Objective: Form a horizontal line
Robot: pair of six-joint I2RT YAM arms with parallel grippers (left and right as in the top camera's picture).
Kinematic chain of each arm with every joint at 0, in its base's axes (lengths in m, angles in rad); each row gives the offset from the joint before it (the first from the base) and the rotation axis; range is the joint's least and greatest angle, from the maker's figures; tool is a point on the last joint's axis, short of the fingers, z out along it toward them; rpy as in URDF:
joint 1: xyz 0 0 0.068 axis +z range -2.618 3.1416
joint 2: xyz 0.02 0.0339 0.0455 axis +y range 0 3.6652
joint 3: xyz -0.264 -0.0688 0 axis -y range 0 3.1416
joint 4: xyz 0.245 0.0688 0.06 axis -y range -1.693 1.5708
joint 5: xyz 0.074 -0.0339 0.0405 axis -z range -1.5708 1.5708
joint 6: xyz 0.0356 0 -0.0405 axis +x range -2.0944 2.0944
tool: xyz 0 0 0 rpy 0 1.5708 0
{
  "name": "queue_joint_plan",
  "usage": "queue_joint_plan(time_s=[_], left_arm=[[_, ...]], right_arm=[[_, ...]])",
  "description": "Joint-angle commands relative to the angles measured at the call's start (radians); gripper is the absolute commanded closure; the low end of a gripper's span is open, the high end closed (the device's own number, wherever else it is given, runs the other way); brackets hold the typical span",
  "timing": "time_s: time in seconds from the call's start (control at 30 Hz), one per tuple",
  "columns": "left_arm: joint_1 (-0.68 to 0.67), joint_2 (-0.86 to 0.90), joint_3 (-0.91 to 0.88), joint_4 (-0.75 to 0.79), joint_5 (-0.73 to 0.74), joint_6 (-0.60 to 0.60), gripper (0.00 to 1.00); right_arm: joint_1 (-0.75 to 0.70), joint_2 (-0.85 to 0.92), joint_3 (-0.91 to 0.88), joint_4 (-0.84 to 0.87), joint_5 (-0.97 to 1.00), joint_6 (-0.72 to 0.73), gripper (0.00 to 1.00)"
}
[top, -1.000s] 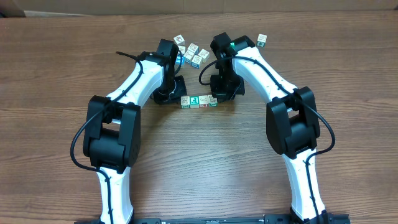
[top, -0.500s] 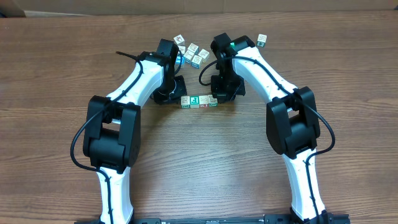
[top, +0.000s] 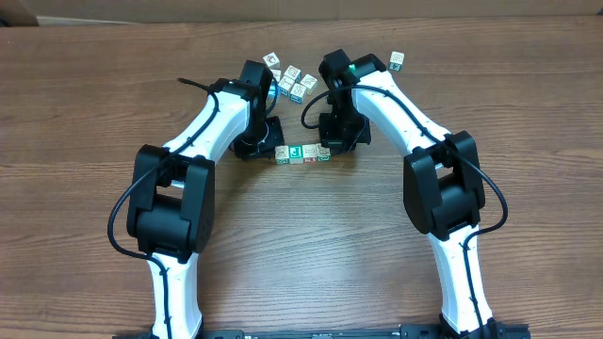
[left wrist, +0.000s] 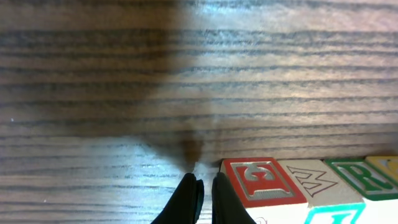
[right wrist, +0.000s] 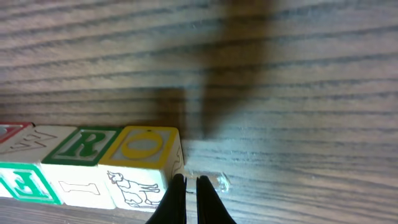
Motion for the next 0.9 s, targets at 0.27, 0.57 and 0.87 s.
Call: queue_joint_plan(time_s=[0.27,0.57,0.87], left_arm=[[-0.008,0.013,-0.011,-0.003,0.007,0.013,0.94],[-0.008,0.013,-0.011,0.018,0.008,0.012,0.94],[-0.008,0.013,-0.011,0.023,0.008,0.012,0.94]], right_arm=[[0.005,-0.020,-0.003,0.000,0.016,0.007,0.96],[0.005,-0.020,-0.003,-0.019,0.016,0.008,0.96],[0.006,-0.020,-0.003,-0.021,0.013,0.011,0.96]])
